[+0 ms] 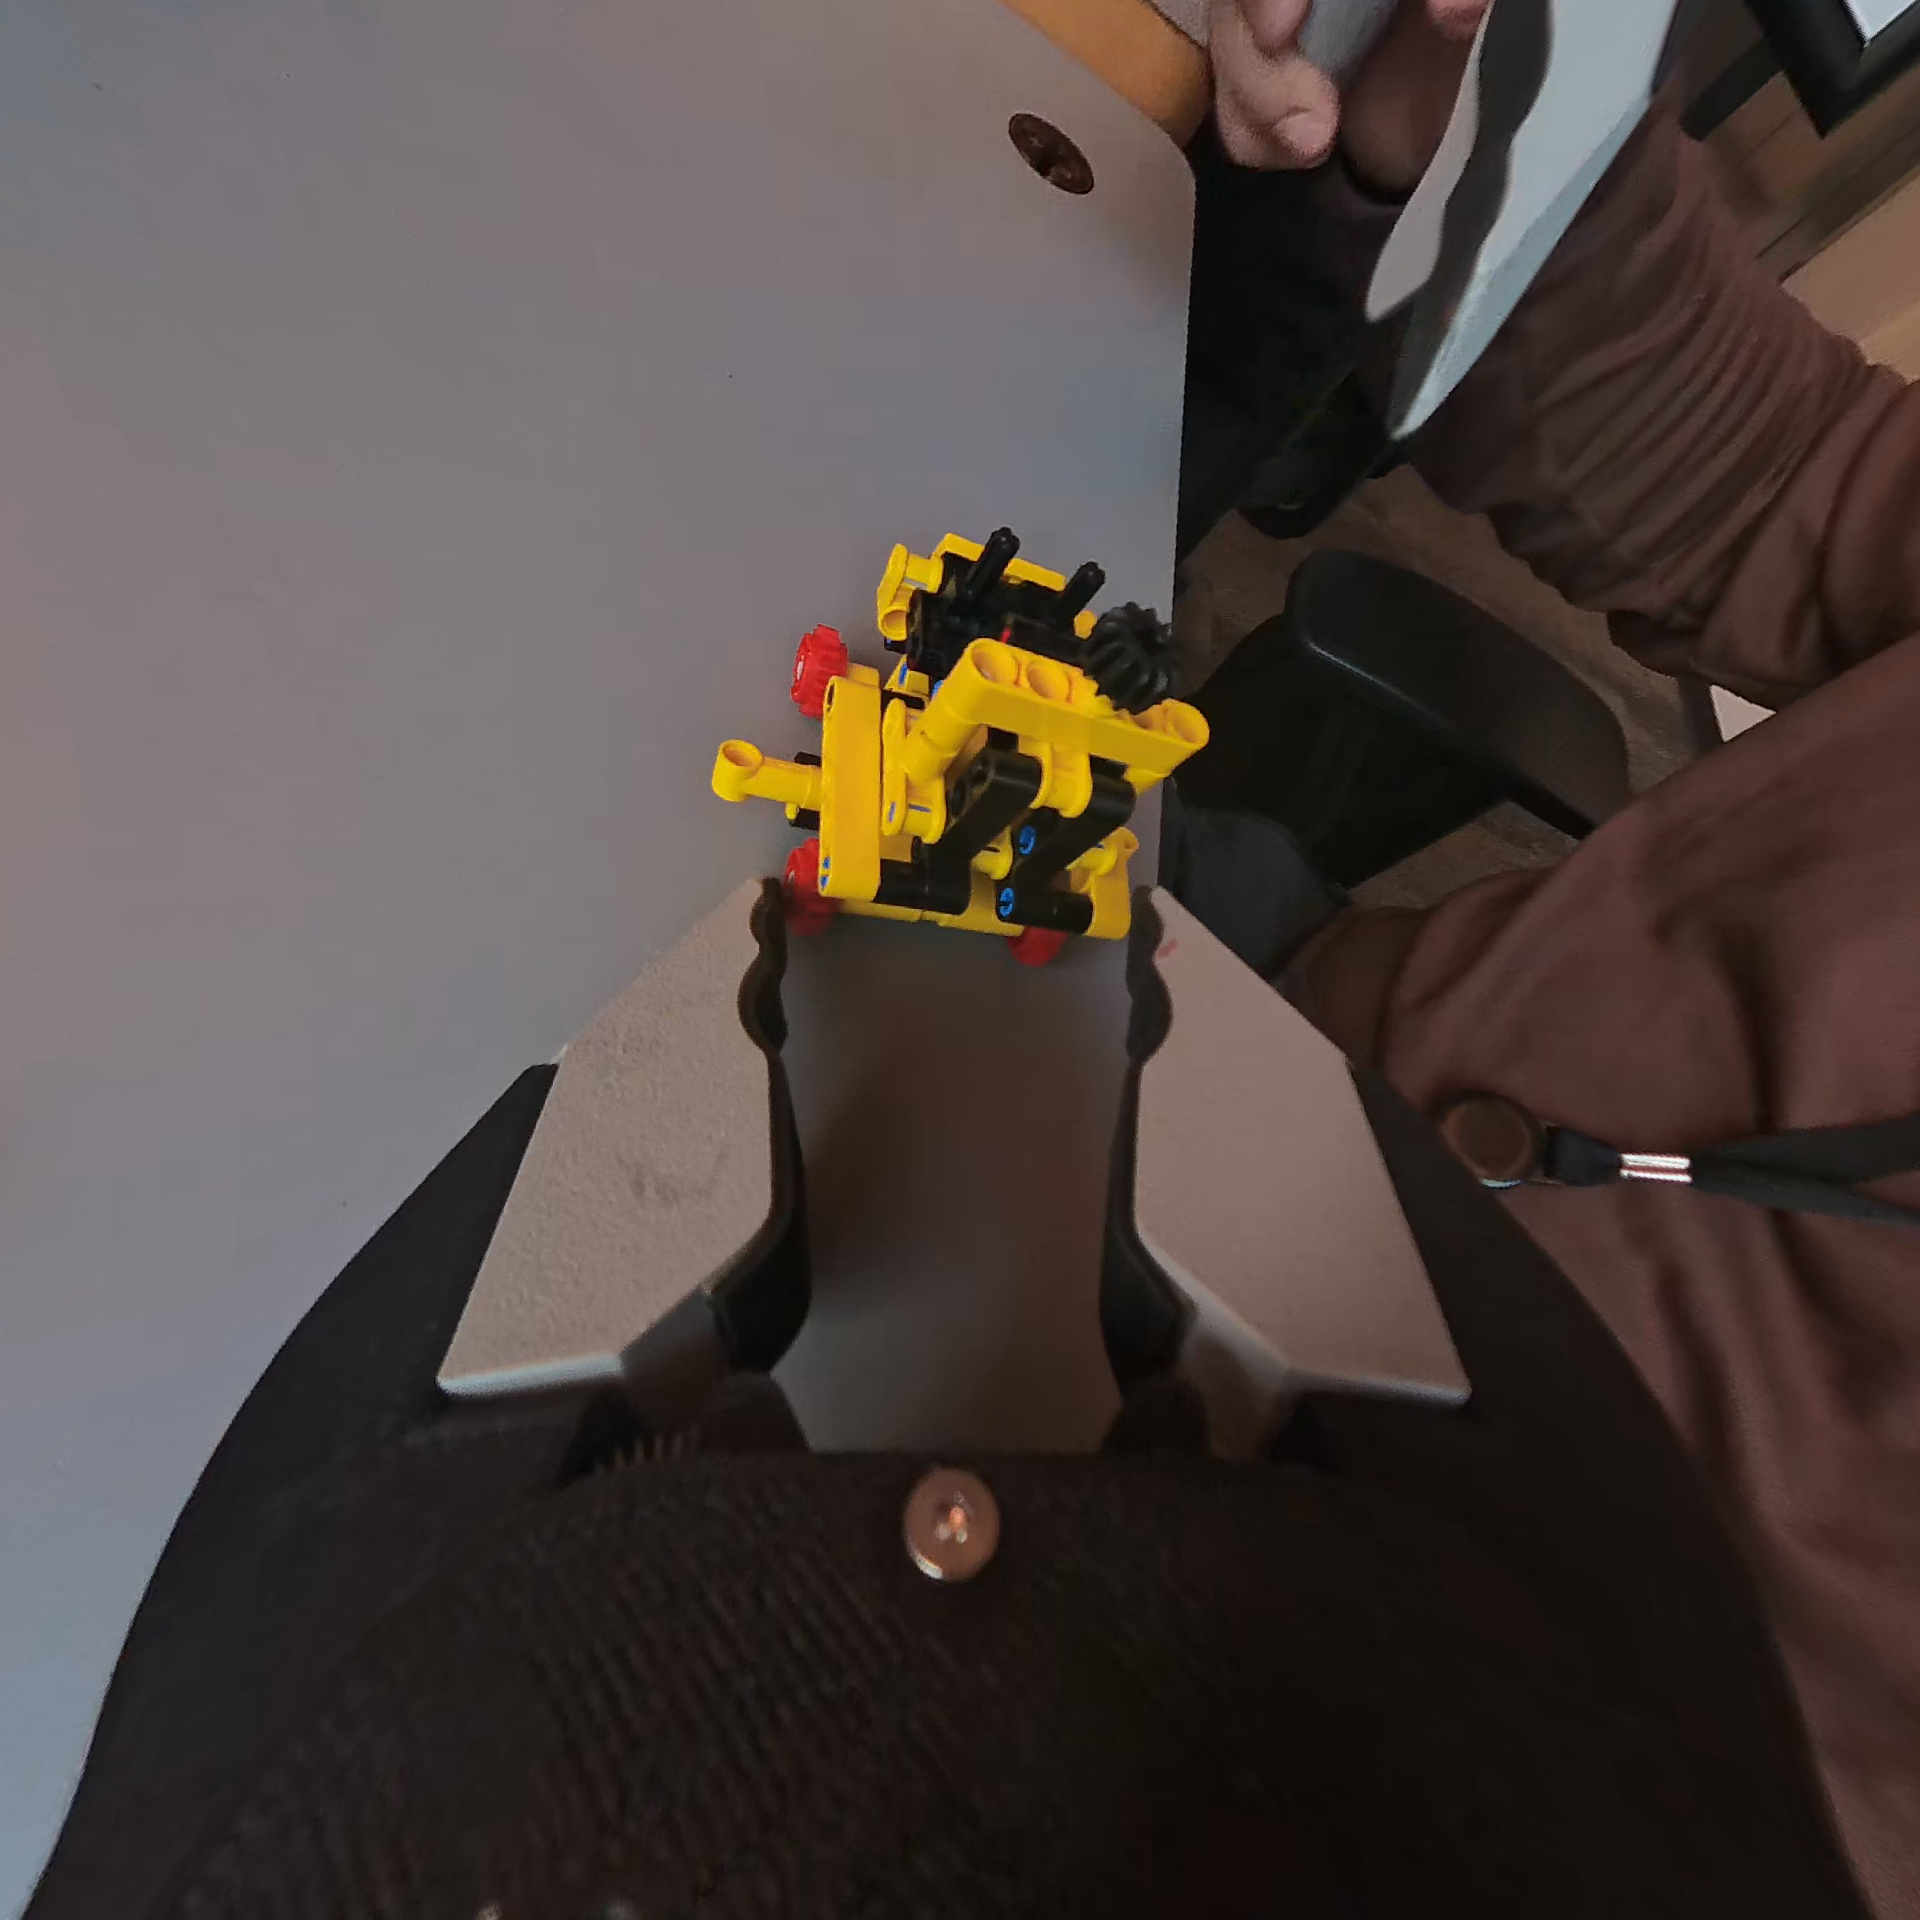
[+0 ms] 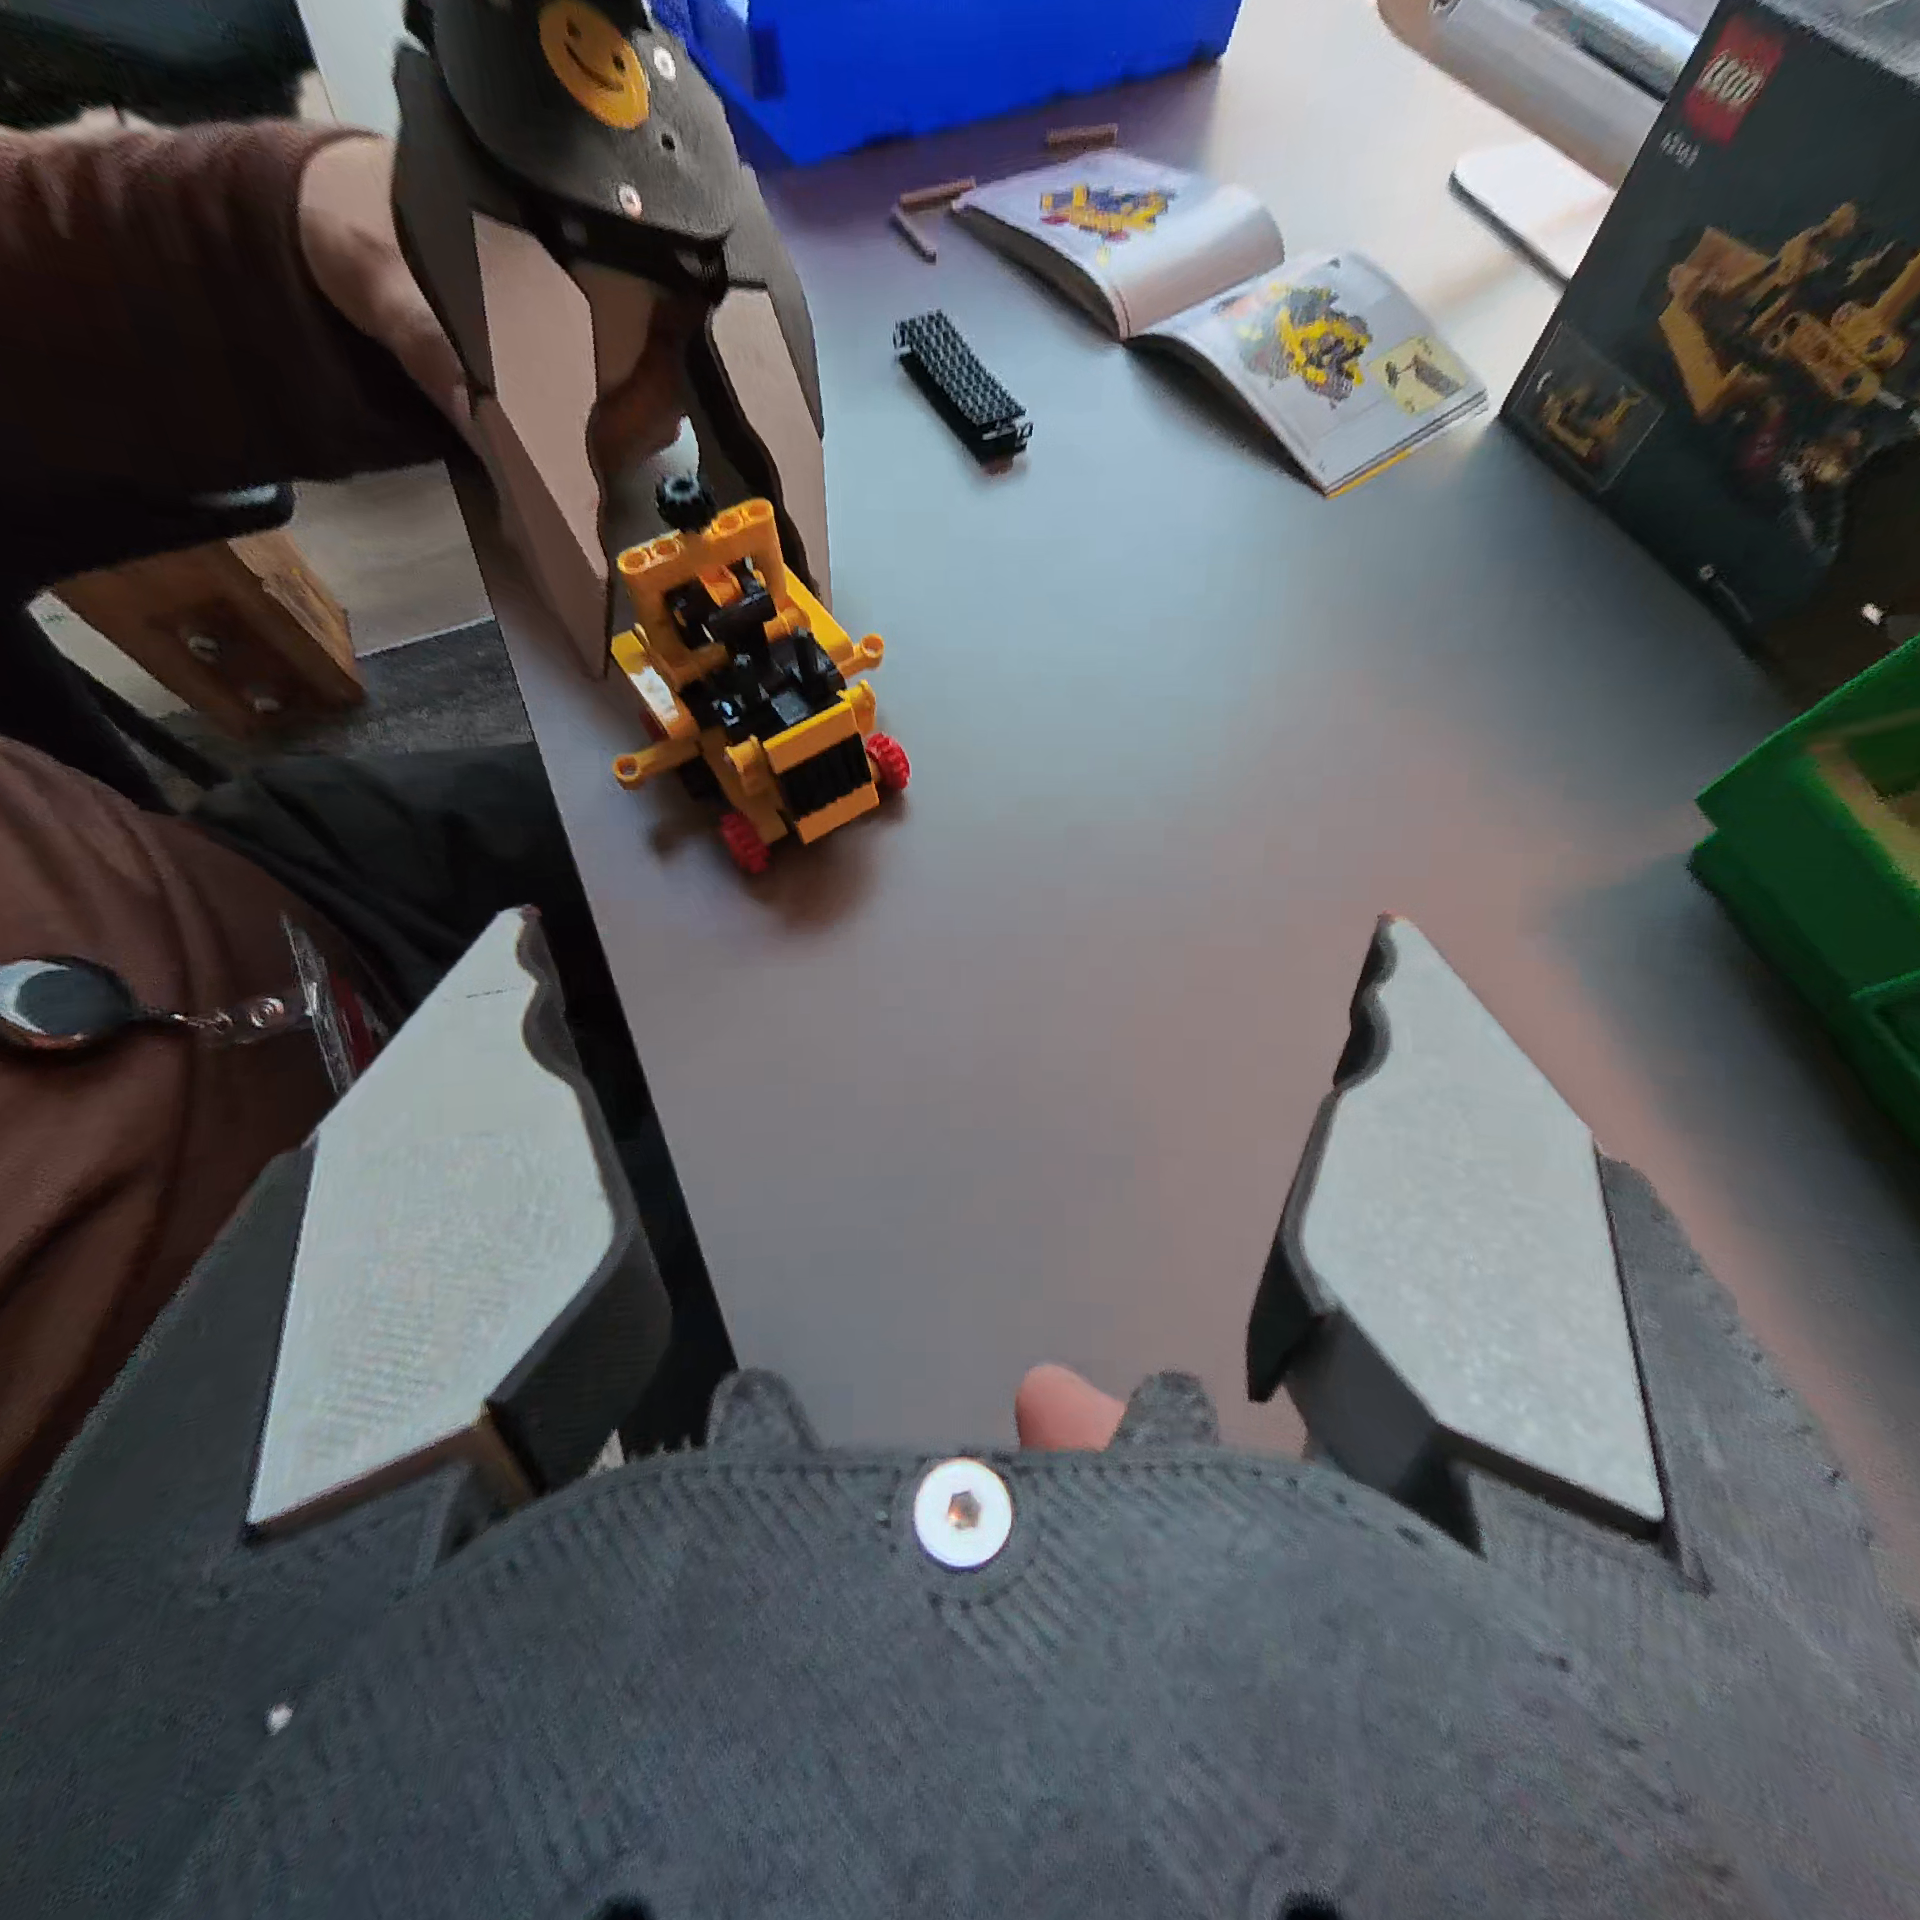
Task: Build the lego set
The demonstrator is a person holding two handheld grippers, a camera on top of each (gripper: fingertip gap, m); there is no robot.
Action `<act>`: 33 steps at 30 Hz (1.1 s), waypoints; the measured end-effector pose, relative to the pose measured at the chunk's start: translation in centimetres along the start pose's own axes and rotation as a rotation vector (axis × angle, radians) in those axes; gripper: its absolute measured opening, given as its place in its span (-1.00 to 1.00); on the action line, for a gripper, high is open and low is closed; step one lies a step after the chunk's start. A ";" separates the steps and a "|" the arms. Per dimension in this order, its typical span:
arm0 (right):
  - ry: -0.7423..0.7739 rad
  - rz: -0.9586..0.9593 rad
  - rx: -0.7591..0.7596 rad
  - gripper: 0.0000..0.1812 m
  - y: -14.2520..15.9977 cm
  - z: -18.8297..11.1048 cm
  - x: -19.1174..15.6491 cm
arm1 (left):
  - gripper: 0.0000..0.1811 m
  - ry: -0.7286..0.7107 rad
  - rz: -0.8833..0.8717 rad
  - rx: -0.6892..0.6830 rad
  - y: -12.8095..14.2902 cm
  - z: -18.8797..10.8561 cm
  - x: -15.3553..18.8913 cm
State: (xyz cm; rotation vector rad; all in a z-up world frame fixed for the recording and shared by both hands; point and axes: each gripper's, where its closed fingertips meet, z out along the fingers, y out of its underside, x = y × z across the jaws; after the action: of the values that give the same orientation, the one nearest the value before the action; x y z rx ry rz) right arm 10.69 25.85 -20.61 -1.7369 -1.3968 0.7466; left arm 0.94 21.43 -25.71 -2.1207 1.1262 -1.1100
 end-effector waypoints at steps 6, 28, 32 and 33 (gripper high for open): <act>0.039 -0.012 0.130 0.68 -2.0 -1.4 -0.2 | -0.27 -0.049 0.014 0.058 -0.2 -1.1 -0.2; 0.328 0.029 0.398 0.13 -1.2 -1.9 6.1 | -0.26 -0.459 -0.024 0.371 2.0 -12.4 -4.2; 0.437 0.053 0.495 0.14 -1.5 -4.3 7.7 | -0.33 -0.521 -0.003 0.535 0.6 -14.7 -4.5; 0.448 0.054 0.508 0.14 -1.5 -4.6 7.8 | -0.31 -0.545 0.013 0.571 0.2 -15.2 -4.6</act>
State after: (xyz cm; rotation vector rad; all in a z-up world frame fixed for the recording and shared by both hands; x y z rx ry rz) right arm 15.43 32.67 -16.69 -1.4239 -0.7770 0.6219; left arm -13.36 24.48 -19.45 -1.7814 0.4902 -0.6669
